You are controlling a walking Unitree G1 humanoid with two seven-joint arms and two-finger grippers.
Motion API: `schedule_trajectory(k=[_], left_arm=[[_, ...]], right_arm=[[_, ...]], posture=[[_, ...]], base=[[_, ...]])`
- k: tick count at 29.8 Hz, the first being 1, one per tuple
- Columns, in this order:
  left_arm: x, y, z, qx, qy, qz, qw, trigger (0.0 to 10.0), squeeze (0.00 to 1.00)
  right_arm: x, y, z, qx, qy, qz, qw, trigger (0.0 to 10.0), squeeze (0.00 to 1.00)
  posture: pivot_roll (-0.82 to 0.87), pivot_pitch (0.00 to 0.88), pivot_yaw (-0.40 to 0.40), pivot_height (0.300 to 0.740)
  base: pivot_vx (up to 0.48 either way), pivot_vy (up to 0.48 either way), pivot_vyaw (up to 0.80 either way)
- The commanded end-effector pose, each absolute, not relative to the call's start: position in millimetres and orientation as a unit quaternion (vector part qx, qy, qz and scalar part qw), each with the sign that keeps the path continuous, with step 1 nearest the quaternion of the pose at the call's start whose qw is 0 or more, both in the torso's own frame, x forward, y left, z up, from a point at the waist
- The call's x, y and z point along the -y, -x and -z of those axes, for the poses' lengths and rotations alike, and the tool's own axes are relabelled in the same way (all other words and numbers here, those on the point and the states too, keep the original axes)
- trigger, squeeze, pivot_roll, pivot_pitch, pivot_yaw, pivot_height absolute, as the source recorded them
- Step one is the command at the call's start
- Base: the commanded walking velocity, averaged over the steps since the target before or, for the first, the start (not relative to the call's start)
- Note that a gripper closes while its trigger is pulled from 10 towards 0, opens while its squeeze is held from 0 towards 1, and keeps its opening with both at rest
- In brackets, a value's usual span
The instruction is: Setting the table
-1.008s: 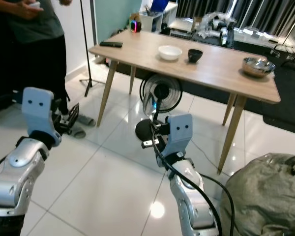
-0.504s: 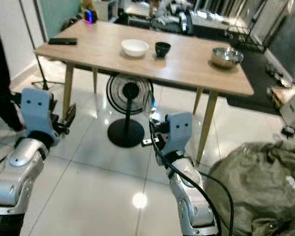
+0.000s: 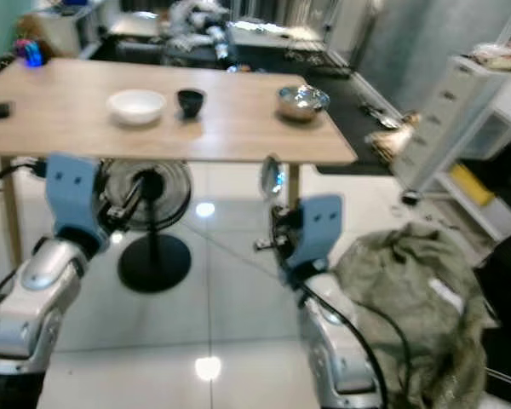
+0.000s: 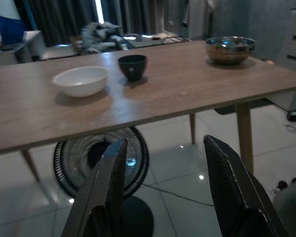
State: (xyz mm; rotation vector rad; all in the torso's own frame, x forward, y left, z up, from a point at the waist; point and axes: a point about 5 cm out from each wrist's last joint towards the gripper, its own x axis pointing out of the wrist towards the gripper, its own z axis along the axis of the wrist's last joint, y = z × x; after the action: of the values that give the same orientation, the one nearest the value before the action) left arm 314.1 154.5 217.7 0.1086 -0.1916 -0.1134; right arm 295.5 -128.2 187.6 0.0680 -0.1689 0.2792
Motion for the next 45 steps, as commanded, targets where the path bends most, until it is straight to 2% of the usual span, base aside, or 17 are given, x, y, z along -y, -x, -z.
schedule_trajectory(k=[1, 36, 45], left_arm=[[-151.3, -313.8, -217.5, 0.097, -0.053, 0.063, 0.992, 10.0, 0.0], [-151.6, -313.1, -218.0, 0.098, -0.055, 0.063, 0.992, 10.0, 0.0], [-151.5, -312.4, -217.7, 0.098, -0.057, 0.064, 0.991, 10.0, 0.0]], right_arm=[[133.8, -296.5, -188.6, 0.088, -0.029, -0.128, 0.987, 10.0, 0.0], [122.9, -296.4, -192.7, 0.096, -0.066, -0.148, 0.982, 10.0, 0.0], [108.9, -294.0, -185.6, 0.064, -0.105, -0.165, 0.979, 10.0, 0.0]], posture=[[-0.03, 0.0, 0.035, 0.74], [-0.02, 0.0, 0.036, 0.74], [-0.01, 0.0, 0.036, 0.74]], base=[[0.48, 0.0, 0.0], [0.48, 0.0, 0.0], [0.48, 0.0, 0.0]])
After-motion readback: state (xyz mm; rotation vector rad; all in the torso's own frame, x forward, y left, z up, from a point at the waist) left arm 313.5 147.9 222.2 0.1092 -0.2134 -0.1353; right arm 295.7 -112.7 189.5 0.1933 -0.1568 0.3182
